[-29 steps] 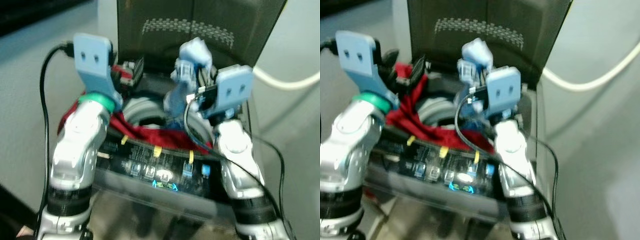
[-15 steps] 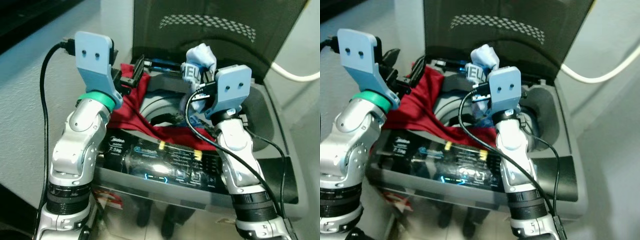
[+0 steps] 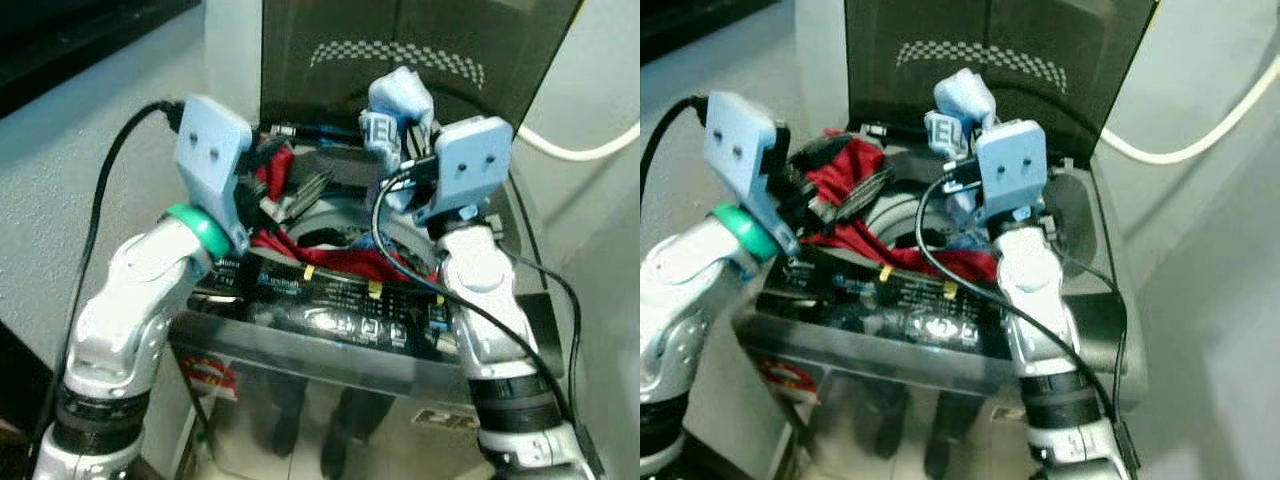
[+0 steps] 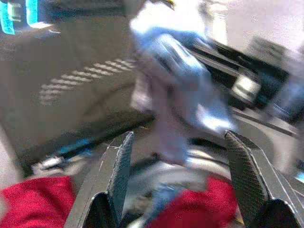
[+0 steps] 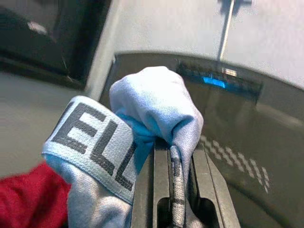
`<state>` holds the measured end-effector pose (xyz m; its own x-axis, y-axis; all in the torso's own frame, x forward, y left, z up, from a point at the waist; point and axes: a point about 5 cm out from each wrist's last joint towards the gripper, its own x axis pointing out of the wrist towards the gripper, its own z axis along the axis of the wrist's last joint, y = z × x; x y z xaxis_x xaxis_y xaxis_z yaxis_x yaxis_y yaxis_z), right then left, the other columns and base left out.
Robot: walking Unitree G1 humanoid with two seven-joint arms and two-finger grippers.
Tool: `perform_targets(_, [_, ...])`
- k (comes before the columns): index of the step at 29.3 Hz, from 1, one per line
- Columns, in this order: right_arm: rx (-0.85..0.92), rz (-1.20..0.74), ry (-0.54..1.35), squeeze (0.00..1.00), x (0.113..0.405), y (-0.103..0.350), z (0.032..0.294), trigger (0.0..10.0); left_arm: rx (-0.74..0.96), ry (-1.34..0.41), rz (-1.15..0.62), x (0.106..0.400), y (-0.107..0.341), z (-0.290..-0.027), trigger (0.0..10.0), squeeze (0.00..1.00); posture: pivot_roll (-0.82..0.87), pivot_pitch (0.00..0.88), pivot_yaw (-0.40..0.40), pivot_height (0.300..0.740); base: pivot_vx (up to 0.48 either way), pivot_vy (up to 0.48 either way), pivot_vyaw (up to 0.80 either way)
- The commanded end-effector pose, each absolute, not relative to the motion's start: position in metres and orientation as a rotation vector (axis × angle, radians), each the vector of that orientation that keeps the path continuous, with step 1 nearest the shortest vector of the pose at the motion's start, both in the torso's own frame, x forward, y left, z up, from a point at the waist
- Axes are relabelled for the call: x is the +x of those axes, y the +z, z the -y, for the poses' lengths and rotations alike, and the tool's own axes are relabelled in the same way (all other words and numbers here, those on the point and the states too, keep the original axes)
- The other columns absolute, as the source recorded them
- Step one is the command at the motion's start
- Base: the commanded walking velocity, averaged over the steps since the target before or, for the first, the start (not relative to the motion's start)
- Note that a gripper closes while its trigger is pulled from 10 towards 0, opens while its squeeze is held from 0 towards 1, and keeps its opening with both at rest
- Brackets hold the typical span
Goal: Clothes washing
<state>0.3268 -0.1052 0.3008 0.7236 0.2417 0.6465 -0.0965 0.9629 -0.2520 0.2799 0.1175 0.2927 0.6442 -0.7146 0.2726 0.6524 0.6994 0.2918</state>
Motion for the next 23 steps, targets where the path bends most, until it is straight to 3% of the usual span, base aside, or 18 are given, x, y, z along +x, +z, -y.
perform_targets(1, [-0.191,0.781,0.208,0.0,0.324,0.311,0.106,10.0,0.169,-0.869,0.356,0.273,0.288,-0.113,10.0,0.0,0.11,0.018,0.014,0.74,0.0,0.0,0.0])
perform_targets(8, [-0.136,0.85,0.316,0.0,0.324,0.338,0.096,10.0,0.133,-0.99,0.289,0.263,0.277,-0.109,10.0,0.0,0.11,0.031,0.021,0.74,0.0,0.0,0.0])
perform_targets(13, [-0.097,0.868,0.41,0.0,0.324,0.351,0.085,10.0,0.162,-0.968,0.28,0.278,0.273,-0.107,10.0,0.0,0.12,0.055,0.019,0.74,0.0,0.0,0.0])
perform_targets(15, [-0.067,0.838,0.448,0.0,0.33,0.352,0.08,10.0,0.223,-0.896,0.301,0.302,0.278,-0.106,10.0,0.0,0.13,0.093,0.02,0.74,0.0,0.0,0.0])
perform_targets(20, [-0.11,0.743,0.339,0.0,0.355,0.337,0.074,10.0,0.215,-0.932,0.33,0.305,0.288,-0.098,10.0,0.0,0.11,0.126,0.034,0.74,0.0,0.0,0.0])
perform_targets(23, [-0.16,0.689,0.277,0.0,0.369,0.326,0.065,10.0,0.174,-1.014,0.338,0.293,0.291,-0.09,10.0,0.0,0.11,0.133,0.033,0.74,0.0,0.0,0.0])
